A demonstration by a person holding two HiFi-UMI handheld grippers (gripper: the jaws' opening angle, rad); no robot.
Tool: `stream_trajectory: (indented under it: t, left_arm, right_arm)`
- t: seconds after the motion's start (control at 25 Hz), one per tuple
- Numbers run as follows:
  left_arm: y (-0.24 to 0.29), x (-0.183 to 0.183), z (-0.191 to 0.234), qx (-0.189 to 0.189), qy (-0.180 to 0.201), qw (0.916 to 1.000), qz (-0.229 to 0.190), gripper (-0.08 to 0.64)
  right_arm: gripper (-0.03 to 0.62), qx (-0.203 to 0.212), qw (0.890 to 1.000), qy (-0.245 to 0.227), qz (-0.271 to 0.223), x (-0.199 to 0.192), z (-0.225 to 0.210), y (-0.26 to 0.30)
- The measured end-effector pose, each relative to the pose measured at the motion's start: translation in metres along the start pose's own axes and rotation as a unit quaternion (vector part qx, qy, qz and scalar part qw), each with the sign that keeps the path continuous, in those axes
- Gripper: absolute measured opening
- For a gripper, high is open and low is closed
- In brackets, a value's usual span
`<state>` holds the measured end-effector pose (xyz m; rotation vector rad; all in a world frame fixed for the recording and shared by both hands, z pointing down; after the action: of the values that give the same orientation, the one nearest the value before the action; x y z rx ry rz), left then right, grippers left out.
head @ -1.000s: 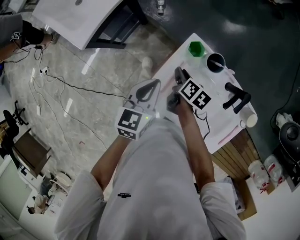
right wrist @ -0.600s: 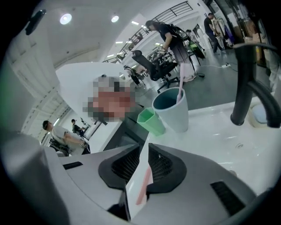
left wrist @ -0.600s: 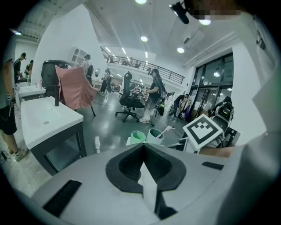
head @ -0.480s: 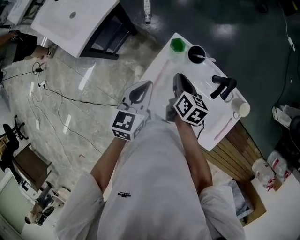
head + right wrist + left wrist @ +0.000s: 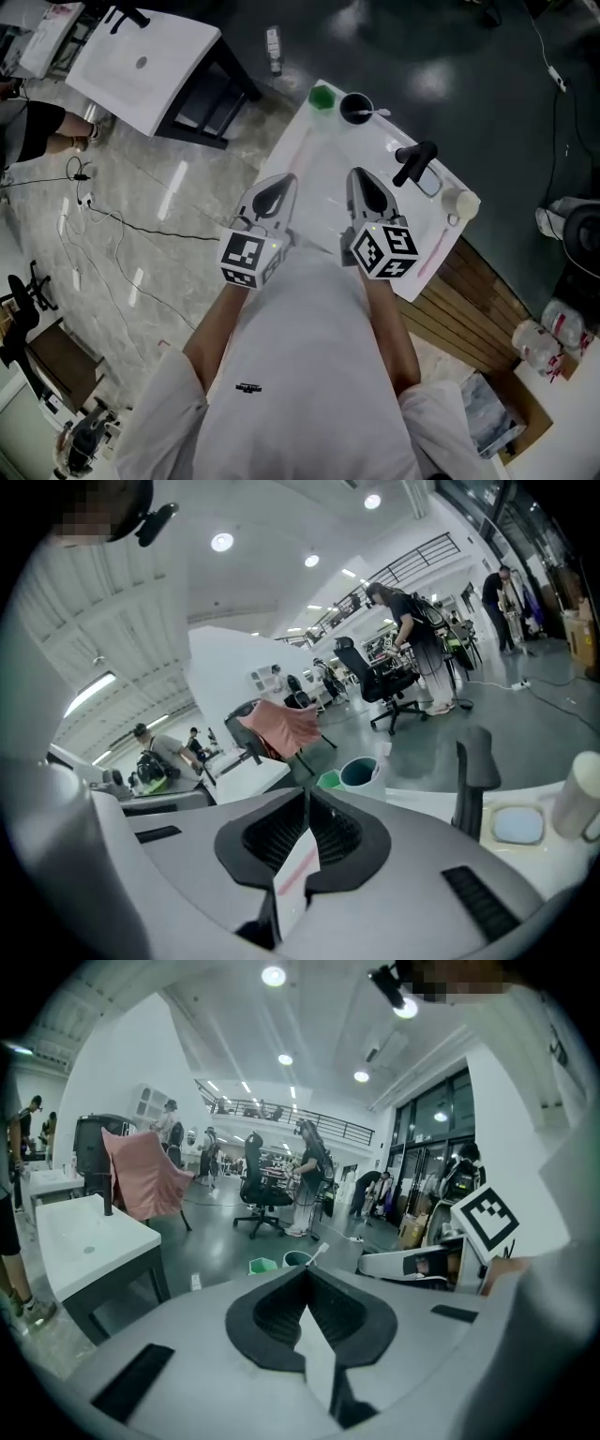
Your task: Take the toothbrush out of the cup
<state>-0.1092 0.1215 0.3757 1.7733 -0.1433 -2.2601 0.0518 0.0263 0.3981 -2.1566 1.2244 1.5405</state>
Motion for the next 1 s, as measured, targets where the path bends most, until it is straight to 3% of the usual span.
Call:
stream_trajectory:
  t: [0.16,0.48,0.72,1.0]
  left_arm:
    - [-0.011,0.007,-0.016,-0.007,0.012,0.9999,-0.007,0.000]
    - [-0.001,0.016,-0.040,-0.027,0.038,0.9988,-0.017,0.000]
    - [0.012,0.024,-0.043,-0.055,0.065,0.9963,-0.007,0.000]
    - [0.049,0.033,-0.041,-0.113,0.093,0.9891,0.012,0.002]
  right_arm:
    - [0.012,0.006,1.000,0.000,-0.010,0.013,0.004,-0.035]
    - [0.005,-0.013,0.997,-0.046,-0.060,0.034,-0.011,-0.086]
    - [0.005,-0.030,0.995,-0.051,-0.078,0.034,-0.018,-0.091]
    - [0.005,-0.054,0.993,-0.052,-0.093,0.045,-0.029,-0.074]
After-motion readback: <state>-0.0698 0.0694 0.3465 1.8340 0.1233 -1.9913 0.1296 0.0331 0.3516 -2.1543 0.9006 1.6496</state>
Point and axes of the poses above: the fingertips, and each gripper's own axes: y forward along the fingers, z to its left, x out of its top, the point moved 7 cm from there along -y, backward along the fingers, and after that the axes turned 9 degrees about -z, right-handed, at the moved point
